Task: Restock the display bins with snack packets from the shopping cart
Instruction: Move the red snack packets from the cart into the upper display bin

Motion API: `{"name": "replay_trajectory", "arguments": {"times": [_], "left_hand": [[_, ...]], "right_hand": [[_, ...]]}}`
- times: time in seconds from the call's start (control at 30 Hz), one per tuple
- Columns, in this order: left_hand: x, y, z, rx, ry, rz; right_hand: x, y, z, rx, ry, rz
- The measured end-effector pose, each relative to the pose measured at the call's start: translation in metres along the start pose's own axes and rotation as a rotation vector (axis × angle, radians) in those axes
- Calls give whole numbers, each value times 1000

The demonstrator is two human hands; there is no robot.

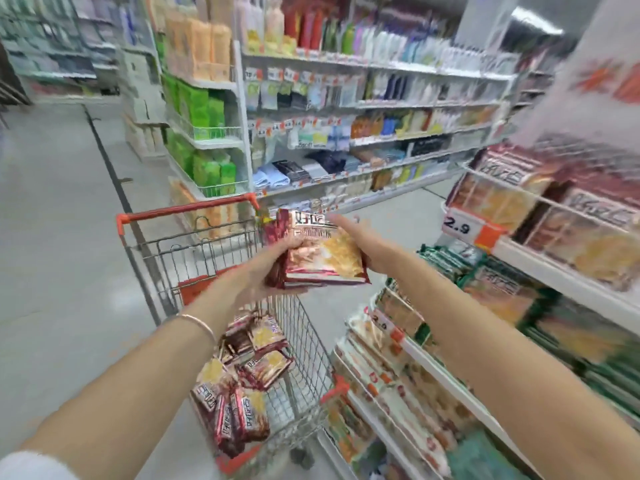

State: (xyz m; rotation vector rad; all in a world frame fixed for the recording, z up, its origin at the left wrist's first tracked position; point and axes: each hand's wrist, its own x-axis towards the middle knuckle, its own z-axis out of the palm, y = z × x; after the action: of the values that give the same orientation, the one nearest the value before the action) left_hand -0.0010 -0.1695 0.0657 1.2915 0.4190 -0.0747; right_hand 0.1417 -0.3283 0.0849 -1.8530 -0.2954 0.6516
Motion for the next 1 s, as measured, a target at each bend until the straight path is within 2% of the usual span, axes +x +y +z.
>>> {"name": "replay_trajectory", "arguments": {"times": [0.17,0.33,0.47,0.57,0.7,0.77,0.87,0.93,1.0], "left_hand": [[2,84,117,229,-279,178],[-4,141,253,412,-369,415],[0,149,369,375,-434,550],[6,140,450,396,-489,599],[22,118,531,577,-582,605],[38,106,554,761,-558,650],[53,91,570,1172,-524,680],[61,86,574,1443,-490,717],[66,86,575,1661,-418,793]], "right_hand": [[-79,-46,-109,159,170,-226],[-143,-59,-240,178,394,-370],[-205,-50,-340,204,550,-431],[-266,-35,-401,167,644,-423],[-319,6,-478,79,582,-289],[-330,31,-502,-26,530,-195],[-324,64,-512,-243,455,-82],[-307,81,-508,-381,427,-47],[-291,95,-502,-408,460,-56]]}}
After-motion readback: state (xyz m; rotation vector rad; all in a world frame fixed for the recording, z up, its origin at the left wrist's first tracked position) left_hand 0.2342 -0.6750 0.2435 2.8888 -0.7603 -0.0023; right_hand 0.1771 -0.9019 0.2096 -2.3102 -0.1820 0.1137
